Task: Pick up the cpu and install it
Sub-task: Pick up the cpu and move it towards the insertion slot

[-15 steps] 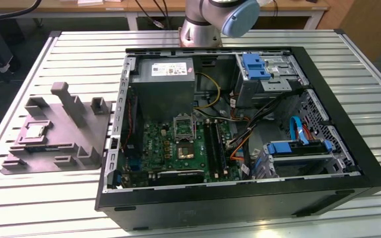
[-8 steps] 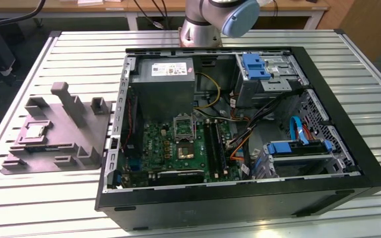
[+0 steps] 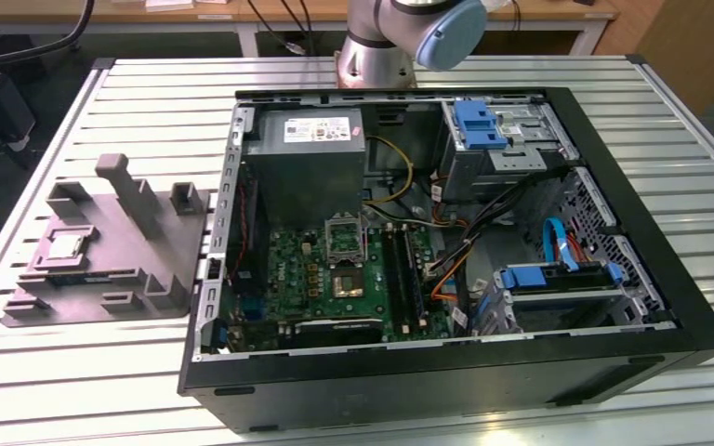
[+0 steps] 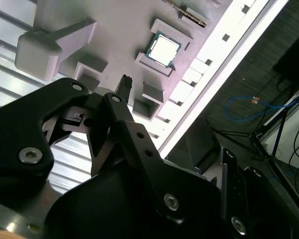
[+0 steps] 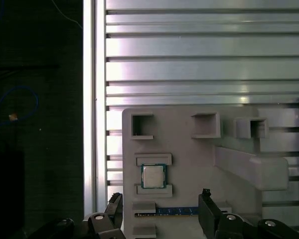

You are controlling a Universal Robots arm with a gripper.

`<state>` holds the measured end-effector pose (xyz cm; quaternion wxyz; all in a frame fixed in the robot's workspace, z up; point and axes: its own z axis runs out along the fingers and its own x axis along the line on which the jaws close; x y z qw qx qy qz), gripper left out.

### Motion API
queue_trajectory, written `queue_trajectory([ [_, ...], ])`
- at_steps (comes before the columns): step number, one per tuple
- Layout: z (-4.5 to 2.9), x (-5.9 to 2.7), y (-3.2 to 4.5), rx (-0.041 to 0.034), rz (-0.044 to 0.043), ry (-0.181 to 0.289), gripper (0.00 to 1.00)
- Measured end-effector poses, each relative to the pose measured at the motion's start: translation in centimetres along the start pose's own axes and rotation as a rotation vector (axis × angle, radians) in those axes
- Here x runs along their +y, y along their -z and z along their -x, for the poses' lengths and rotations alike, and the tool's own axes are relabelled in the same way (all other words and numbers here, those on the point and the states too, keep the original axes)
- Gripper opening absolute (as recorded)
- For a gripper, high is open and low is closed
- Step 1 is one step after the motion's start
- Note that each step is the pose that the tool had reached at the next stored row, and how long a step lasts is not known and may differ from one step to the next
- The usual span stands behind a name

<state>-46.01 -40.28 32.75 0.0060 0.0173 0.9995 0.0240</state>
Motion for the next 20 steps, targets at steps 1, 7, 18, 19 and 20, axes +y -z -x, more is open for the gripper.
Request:
queue_trajectory([
  [1, 0.0, 0.0, 0.0, 0.0, 0.0, 0.0, 0.71],
  [7, 0.0, -0.03, -0.02, 0.0001, -0.0001, 0.0, 0.71],
  [18, 0.0, -0.27, -0.57, 0.0001, -0.0001, 0.0, 0.71],
  [19, 0.0, -0.27, -0.58, 0.0, -0.0001, 0.0, 0.71],
  [20, 0.0, -0.27, -0.58, 0.0, 0.0, 0.0, 0.71],
])
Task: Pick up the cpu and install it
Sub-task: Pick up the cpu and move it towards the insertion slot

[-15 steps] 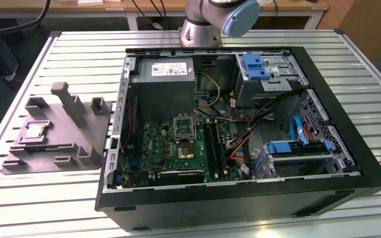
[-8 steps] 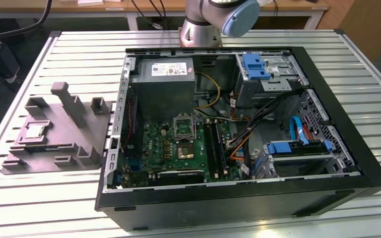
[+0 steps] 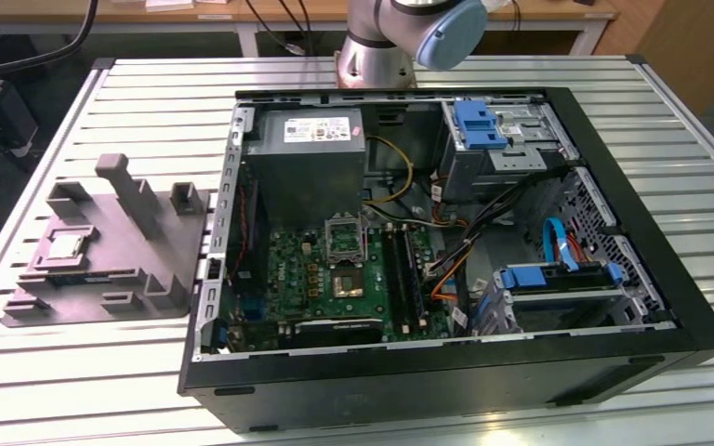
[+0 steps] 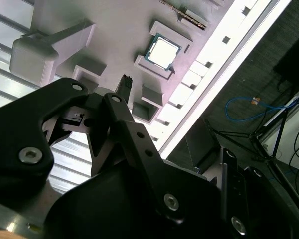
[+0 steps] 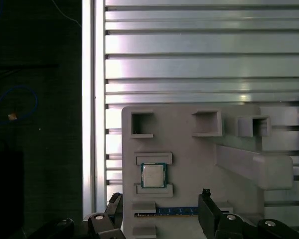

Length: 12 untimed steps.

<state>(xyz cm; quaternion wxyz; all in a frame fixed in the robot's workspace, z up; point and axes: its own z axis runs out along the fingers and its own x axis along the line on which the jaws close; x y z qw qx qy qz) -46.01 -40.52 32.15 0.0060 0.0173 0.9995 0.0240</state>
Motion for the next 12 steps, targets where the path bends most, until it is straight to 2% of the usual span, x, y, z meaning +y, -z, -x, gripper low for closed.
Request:
queue_trajectory([
  [7, 0.01, -0.01, -0.1, 0.0006, 0.0001, 0.0, 0.71],
  [10, 0.0, -0.03, -0.33, 0.0072, -0.0003, 0.0, 0.71],
  [12, 0.0, -0.04, -0.39, 0.0089, -0.002, 0.0, 0.71],
])
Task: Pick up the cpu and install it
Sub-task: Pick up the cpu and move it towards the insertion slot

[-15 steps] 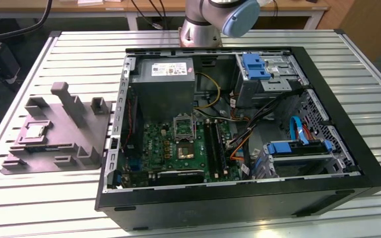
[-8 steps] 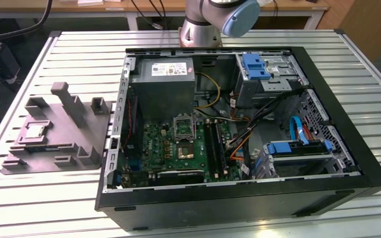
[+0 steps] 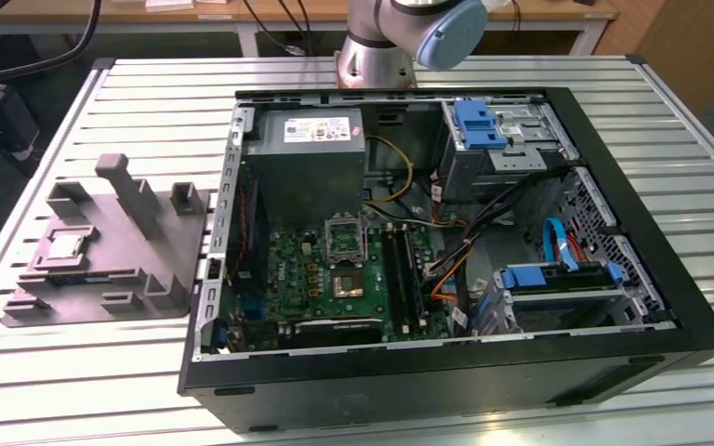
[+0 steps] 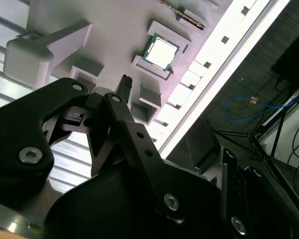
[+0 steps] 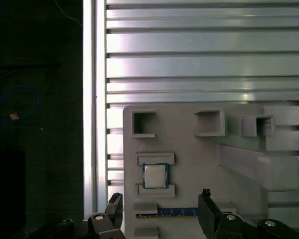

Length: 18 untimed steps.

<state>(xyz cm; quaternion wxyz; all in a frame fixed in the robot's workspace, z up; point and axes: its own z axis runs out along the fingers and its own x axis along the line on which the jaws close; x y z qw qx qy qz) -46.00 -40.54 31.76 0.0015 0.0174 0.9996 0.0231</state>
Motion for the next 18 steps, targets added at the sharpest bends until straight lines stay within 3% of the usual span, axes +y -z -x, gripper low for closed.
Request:
queue_trajectory([
  [18, -0.01, -0.02, -0.39, -0.0002, -0.0001, 0.0, 0.71],
])
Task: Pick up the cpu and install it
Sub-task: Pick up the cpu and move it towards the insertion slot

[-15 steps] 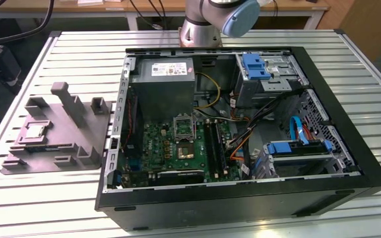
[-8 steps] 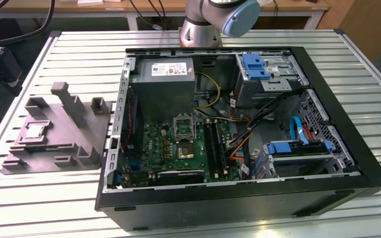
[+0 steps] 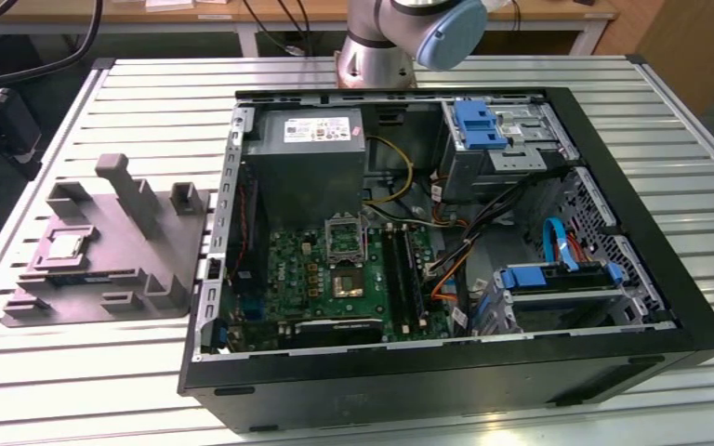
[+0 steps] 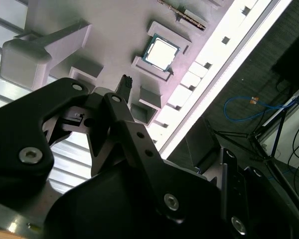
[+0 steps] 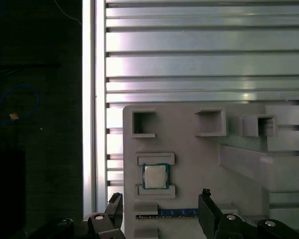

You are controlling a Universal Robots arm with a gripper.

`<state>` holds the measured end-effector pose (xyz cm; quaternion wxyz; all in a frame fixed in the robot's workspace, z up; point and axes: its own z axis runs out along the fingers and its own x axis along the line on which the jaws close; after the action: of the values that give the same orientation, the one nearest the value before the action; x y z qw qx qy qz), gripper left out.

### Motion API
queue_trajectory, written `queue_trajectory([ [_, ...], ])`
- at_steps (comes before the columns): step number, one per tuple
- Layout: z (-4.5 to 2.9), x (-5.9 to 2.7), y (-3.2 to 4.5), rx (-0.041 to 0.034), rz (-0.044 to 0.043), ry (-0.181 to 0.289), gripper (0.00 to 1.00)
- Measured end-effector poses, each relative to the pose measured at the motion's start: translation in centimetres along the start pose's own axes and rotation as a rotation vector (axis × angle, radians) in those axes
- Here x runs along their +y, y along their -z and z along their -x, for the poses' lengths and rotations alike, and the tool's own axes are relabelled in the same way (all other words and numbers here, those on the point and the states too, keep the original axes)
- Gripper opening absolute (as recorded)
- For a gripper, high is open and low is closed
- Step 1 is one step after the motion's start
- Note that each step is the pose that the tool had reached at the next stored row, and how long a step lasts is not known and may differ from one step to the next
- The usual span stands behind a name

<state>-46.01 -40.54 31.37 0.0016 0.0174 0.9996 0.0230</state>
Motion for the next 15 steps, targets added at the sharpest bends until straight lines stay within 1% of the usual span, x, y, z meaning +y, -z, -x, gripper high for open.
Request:
queue_trajectory([
  [3, 0.0, 0.0, -0.01, 0.0001, 0.0, 0.0, 0.71],
  [4, 0.0, -0.01, -0.22, 0.0, 0.0, 0.0, 0.71],
  [8, 0.0, -0.02, -0.37, 0.0, 0.0, 0.0, 0.71],
  [10, 0.0, -0.03, -0.73, 0.0, 0.0, 0.0, 0.71],
  [15, -0.01, -0.06, -0.78, -0.0003, 0.0002, 0.0, 0.71],
])
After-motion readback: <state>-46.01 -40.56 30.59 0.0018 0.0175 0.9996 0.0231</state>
